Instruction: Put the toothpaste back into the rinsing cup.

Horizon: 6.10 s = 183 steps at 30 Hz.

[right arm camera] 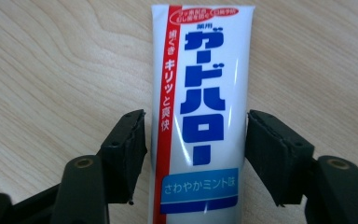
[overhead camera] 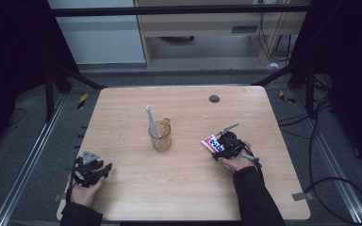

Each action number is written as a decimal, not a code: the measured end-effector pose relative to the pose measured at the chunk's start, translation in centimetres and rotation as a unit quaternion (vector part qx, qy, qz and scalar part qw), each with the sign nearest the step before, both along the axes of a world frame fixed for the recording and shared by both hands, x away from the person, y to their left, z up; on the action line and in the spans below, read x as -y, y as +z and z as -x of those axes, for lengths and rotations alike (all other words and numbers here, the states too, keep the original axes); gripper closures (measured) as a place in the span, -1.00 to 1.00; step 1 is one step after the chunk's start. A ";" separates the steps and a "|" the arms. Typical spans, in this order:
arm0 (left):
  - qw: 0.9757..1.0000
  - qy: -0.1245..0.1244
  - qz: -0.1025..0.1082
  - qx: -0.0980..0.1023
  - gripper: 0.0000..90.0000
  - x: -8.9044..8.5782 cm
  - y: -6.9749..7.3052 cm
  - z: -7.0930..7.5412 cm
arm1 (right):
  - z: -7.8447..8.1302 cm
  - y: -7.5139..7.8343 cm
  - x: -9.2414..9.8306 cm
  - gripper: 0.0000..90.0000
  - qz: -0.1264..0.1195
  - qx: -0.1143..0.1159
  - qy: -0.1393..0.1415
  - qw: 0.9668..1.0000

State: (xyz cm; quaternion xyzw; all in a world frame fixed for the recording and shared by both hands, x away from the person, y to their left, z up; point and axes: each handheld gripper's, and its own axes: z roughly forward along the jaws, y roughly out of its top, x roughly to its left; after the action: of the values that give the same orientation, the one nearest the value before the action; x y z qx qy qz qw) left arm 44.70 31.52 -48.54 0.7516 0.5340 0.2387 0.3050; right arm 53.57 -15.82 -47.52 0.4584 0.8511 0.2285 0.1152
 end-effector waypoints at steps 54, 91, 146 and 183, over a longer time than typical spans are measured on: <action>1.000 -0.001 0.000 0.004 0.33 0.1 0.0 0.0 | 2.0 5.9 -0.9 0.52 -0.180 0.193 -0.039 0.964; 1.000 0.001 0.004 0.006 0.33 0.0 0.1 0.0 | 0.2 8.3 -8.3 0.53 -0.288 0.337 -0.073 0.893; 1.000 0.002 0.006 0.005 0.34 -0.2 0.1 0.1 | -2.7 5.7 -16.2 0.51 -0.327 0.333 -0.057 0.883; 1.000 0.003 0.004 0.006 0.34 -0.1 0.1 0.1 | -2.9 3.1 -16.9 0.35 -0.287 0.267 -0.017 0.920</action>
State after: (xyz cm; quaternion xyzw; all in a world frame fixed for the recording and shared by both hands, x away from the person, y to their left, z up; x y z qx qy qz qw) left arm 44.59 31.63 -48.45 0.7475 0.5351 0.2420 0.3104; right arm 56.46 1.12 -44.40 0.4077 0.6788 0.5751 0.2054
